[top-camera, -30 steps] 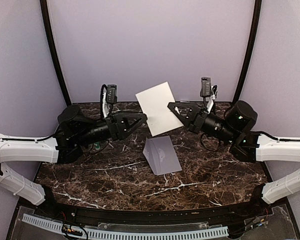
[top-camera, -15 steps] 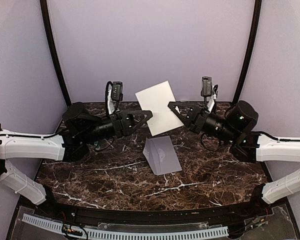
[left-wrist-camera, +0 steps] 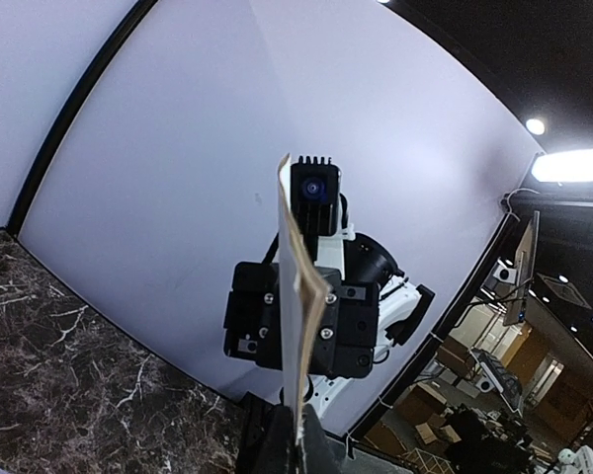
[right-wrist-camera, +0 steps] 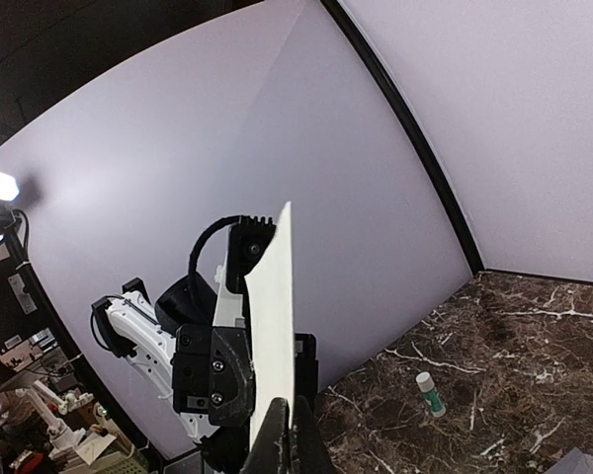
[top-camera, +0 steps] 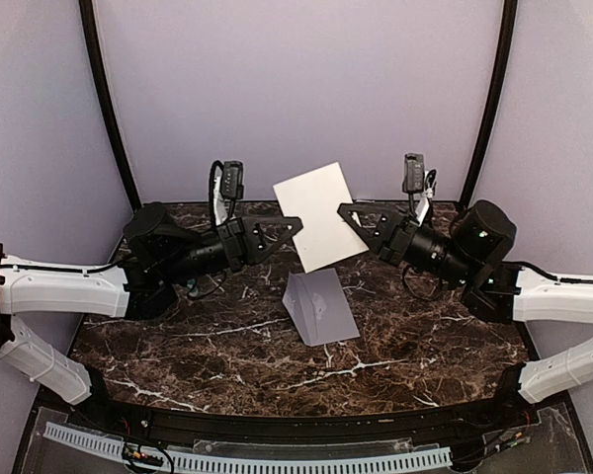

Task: Place the letter into the envelope and seal it
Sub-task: Place the letter in the envelope.

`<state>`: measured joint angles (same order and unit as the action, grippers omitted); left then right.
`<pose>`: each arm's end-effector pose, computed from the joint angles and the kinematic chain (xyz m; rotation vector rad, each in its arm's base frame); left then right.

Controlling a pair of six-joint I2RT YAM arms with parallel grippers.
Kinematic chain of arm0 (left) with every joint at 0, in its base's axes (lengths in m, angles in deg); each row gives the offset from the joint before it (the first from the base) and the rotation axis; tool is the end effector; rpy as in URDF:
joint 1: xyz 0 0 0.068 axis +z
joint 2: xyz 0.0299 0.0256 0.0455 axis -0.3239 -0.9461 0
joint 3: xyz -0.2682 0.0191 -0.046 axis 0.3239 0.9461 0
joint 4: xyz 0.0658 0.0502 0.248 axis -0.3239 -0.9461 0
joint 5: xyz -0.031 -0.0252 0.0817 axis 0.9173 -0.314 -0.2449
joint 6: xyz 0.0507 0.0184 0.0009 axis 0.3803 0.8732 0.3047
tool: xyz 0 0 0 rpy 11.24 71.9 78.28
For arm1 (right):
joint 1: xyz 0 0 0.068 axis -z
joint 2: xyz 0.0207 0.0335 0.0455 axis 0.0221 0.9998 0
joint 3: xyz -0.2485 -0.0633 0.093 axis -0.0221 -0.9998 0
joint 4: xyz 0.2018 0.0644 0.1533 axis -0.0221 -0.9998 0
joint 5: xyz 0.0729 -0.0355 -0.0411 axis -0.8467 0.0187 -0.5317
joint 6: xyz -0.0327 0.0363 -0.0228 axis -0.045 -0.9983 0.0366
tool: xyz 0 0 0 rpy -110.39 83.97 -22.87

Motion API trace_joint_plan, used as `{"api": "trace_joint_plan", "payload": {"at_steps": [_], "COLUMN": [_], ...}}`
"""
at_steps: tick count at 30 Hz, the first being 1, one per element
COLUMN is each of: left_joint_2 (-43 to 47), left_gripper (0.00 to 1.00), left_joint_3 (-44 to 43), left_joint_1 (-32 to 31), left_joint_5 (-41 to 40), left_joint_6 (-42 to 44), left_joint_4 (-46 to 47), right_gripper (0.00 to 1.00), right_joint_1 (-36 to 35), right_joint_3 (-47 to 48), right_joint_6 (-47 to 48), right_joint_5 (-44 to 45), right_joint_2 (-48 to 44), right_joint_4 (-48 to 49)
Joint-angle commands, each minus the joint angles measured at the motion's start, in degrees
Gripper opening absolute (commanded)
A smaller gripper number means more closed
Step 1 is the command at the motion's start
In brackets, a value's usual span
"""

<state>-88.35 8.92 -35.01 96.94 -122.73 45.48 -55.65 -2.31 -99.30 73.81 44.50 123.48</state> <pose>0.1667 -0.2544 0.3383 0.5659 1.2707 -1.7210 0.1447 0.2168 0.3469 -0.4534 1.3297 1.4878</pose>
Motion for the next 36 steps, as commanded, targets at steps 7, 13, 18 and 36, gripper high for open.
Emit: {"api": "trace_joint_plan", "payload": {"at_steps": [7,13,18,36], "left_joint_2": [3.2,-2.9,-8.7,-19.2], "left_gripper": [0.00,0.00,0.00,0.00], "left_joint_3": [-0.9,-2.2,-2.3,-0.2], "left_joint_1": [-0.1,-0.1,1.4,11.6], "left_joint_5": [-3.3,-1.1,-0.4,3.6], "left_joint_6": [3.5,1.9,0.4,-4.0], "left_joint_4": [-18.5,-30.5,-30.0,-29.6], "right_gripper": [0.67,0.83,0.87,0.86], "right_joint_1": [-0.3,1.6,6.9,11.8], "right_joint_3": [-1.2,-3.0,-5.0,-3.1], "right_joint_6": [3.6,3.7,-1.9,-3.3], "right_joint_5": [12.3,28.6,27.5,21.0], "right_joint_2": [-7.3,-8.9,-6.6,9.0], "right_joint_4": [-14.5,-29.2,-34.5,-38.1]}}
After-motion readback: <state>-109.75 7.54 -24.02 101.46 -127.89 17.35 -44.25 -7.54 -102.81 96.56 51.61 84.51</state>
